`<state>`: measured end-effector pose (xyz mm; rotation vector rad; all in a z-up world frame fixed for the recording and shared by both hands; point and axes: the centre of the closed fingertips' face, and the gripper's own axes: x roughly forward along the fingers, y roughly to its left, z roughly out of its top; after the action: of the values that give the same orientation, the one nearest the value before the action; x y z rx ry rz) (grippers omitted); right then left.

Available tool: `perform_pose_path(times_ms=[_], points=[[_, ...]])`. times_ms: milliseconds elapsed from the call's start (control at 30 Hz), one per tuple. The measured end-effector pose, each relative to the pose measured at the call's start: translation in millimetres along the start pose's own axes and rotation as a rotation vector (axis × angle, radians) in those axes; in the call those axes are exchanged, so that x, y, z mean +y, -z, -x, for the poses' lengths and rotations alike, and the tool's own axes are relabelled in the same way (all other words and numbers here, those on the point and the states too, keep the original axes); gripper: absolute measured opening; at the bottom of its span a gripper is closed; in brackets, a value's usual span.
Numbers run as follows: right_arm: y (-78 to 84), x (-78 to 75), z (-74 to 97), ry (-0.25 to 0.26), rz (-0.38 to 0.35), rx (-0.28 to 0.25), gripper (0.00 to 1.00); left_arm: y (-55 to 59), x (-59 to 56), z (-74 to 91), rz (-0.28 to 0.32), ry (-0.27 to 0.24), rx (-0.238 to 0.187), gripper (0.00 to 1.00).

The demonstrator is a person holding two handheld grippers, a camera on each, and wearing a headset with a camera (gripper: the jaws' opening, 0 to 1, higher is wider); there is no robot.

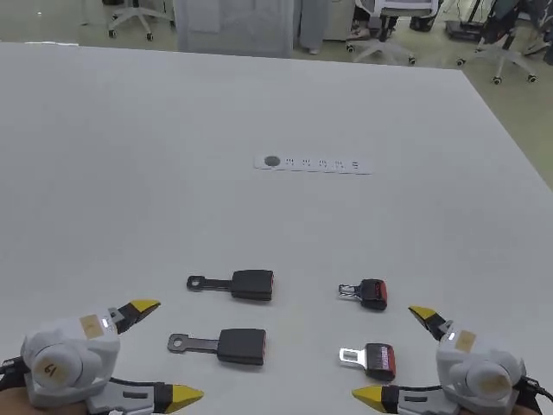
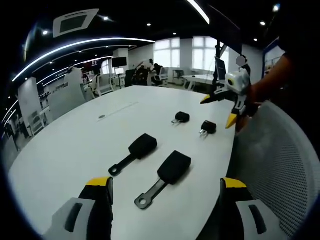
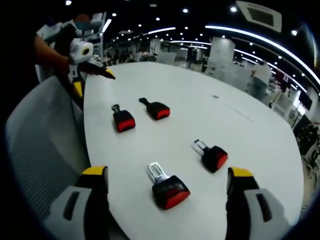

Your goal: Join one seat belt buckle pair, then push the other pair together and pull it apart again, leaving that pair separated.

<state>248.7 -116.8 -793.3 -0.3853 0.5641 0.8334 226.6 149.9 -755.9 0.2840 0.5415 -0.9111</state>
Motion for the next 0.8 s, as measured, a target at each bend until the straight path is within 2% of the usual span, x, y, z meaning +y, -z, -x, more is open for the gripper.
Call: perform_pose_path(times_ms=[800], points=[[7.0, -0.9, 1.0, -0.013, 0.008, 0.015, 0.99, -3.0, -0.1, -2.5, 0.020, -0.002, -0.008, 0.91]])
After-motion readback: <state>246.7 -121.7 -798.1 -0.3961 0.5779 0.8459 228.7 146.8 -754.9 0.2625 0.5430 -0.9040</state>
